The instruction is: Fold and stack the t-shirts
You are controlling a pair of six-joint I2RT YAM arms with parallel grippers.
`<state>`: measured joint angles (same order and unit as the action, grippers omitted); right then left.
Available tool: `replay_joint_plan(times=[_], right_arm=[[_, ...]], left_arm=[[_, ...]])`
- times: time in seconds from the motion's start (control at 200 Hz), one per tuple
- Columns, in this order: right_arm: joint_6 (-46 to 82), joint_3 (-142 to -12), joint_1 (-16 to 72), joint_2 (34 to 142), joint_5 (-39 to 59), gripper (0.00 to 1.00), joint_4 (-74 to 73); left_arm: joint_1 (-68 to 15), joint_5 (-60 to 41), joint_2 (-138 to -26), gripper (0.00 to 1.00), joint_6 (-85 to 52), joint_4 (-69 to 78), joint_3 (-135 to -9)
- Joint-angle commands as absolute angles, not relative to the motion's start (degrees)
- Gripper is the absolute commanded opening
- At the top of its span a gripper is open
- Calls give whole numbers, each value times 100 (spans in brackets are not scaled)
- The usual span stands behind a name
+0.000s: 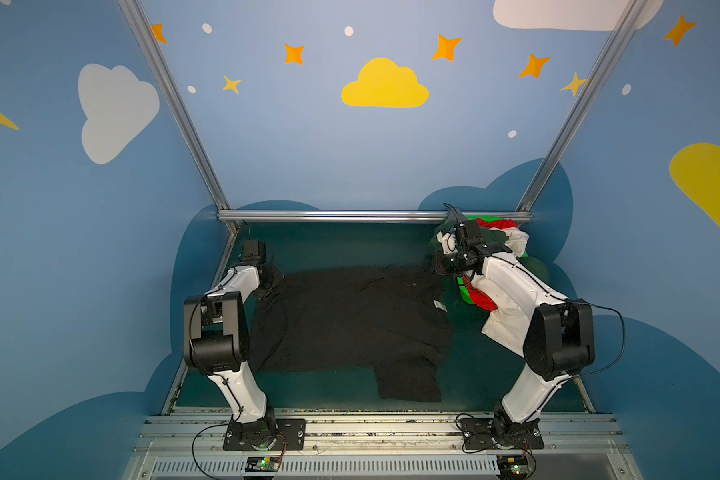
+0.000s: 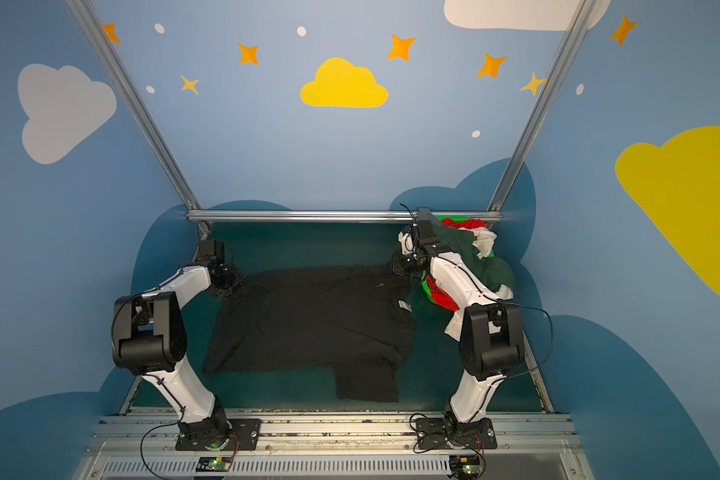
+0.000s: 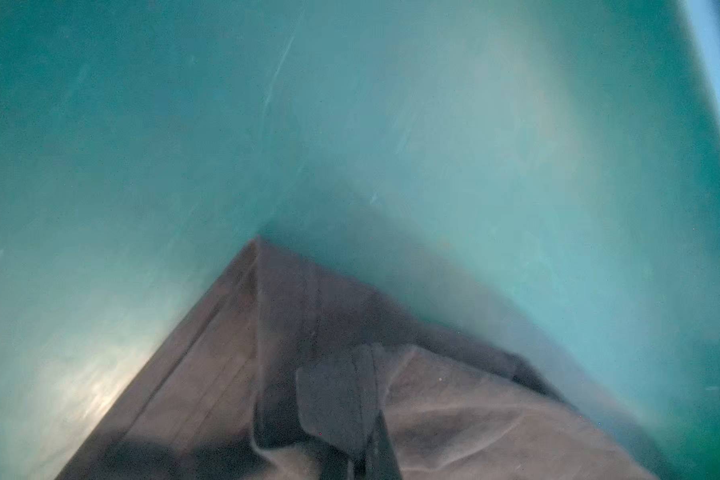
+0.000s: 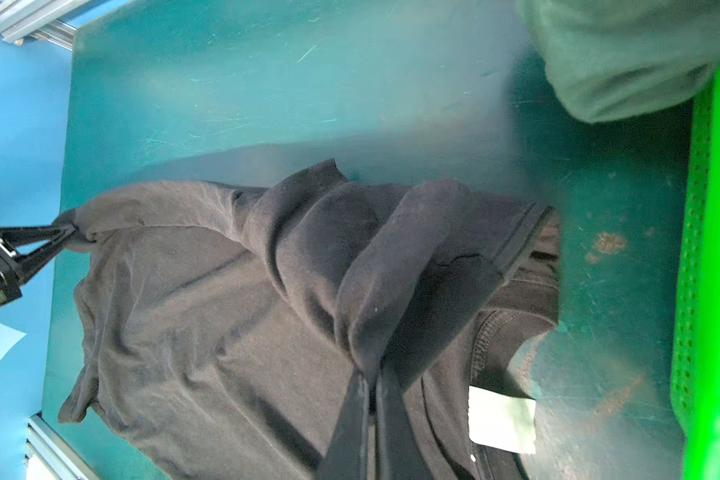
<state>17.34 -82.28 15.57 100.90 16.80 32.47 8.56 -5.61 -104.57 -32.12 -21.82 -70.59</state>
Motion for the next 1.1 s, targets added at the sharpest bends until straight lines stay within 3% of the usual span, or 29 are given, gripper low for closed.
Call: replay_joint_plan(times=[0.0,0.425,0.666,0.796,1.096], right_arm=[[1784,-8408,1530,10210,1638,0,3232],[1740,-10194,1430,11471,1382,0,3523],[1787,-10696,1392,11837,1448,0,3671],[1786,-10540,1396,11705,1484,0,3569],[1800,-9666,1407,11219,1639,0,3346]], left_arm=[[847,-416,-10784,4,-3071,-2209,-7549],[943,-633,-12652,4,-2201,-2804,-10320],[997,-833,-13135,4,-2008,-3052,-11386],[972,-863,-12965,4,-1991,-3017,-11208],[968,-663,-12078,4,-1867,-2026,-9463]])
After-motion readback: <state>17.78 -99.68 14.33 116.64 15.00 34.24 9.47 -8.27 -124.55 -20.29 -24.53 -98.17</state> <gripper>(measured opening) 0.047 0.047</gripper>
